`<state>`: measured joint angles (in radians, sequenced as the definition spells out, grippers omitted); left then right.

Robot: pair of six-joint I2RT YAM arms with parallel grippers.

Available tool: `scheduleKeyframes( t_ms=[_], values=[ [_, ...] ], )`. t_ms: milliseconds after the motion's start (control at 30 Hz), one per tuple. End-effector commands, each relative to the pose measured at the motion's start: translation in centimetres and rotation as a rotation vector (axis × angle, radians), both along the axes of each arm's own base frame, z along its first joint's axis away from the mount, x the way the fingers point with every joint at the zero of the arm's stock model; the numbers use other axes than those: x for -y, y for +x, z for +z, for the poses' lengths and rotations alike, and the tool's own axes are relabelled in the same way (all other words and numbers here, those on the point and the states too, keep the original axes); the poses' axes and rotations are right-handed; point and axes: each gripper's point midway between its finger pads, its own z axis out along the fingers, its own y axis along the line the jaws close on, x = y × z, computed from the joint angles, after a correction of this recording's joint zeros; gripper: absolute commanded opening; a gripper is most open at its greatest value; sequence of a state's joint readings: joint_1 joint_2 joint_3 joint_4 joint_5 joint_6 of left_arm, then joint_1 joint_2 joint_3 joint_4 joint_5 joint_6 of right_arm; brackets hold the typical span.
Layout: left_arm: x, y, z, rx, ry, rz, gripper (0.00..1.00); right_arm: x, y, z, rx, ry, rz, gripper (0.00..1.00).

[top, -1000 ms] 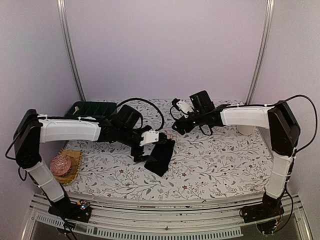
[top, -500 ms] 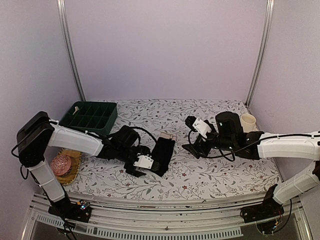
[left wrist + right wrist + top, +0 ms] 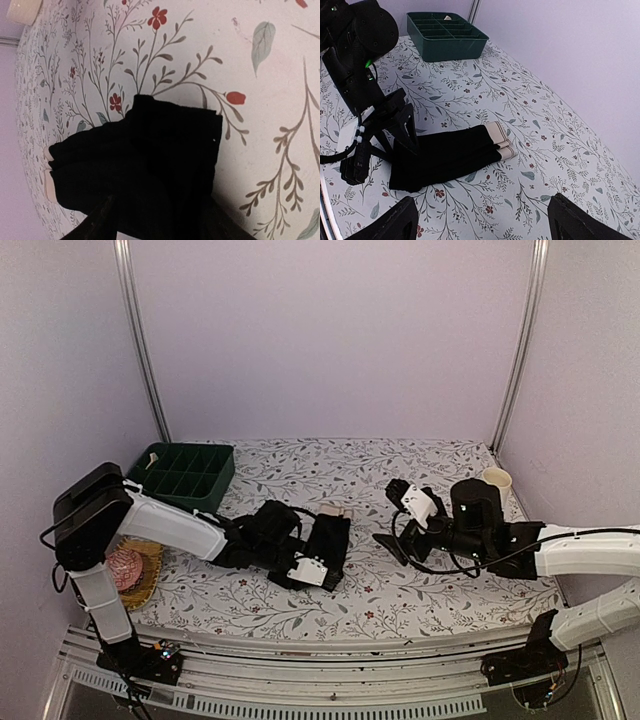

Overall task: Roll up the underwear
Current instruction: Pick up the underwear from the center of the board.

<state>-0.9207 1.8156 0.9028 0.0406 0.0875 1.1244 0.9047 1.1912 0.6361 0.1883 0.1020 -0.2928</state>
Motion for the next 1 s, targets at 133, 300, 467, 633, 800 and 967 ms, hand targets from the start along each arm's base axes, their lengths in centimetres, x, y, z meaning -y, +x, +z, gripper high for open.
scheduleKeyframes(
  t_ms=[133,300,467,633,800,967],
  values=[
    [-0.2,-1.7,-3.6,-0.148,0.110,0.033,0.20,-0.5,-2.2,0.4,0.162,-0.020,0.055,0.92],
    [0.4,-1.8,-2.2,-0.281,0.067,0.056,0.04,-1.7,-4.6,-2.6,0.280,-0.148,0.196,0.89],
    [0.7,-1.9,-0.8,-0.438,0.038,0.073,0.00,-2.2,-5.3,-4.7,0.308,-0.230,0.259,0.88],
    [0.2,-1.6,-0.9,-0.667,0.027,0.116,0.00,-2.9,-6.2,-5.8,0.299,-0.256,0.332,0.78],
    [0.2,-0.2,-0.3,-0.851,-0.012,0.152,0.00,-4.3,-7.6,-7.7,0.270,-0.304,0.427,0.68],
    [0.0,0.6,-0.5,-1.006,-0.033,0.192,0.00,-6.0,-8.3,-10.7,0.290,-0.425,0.471,0.64]
  ],
)
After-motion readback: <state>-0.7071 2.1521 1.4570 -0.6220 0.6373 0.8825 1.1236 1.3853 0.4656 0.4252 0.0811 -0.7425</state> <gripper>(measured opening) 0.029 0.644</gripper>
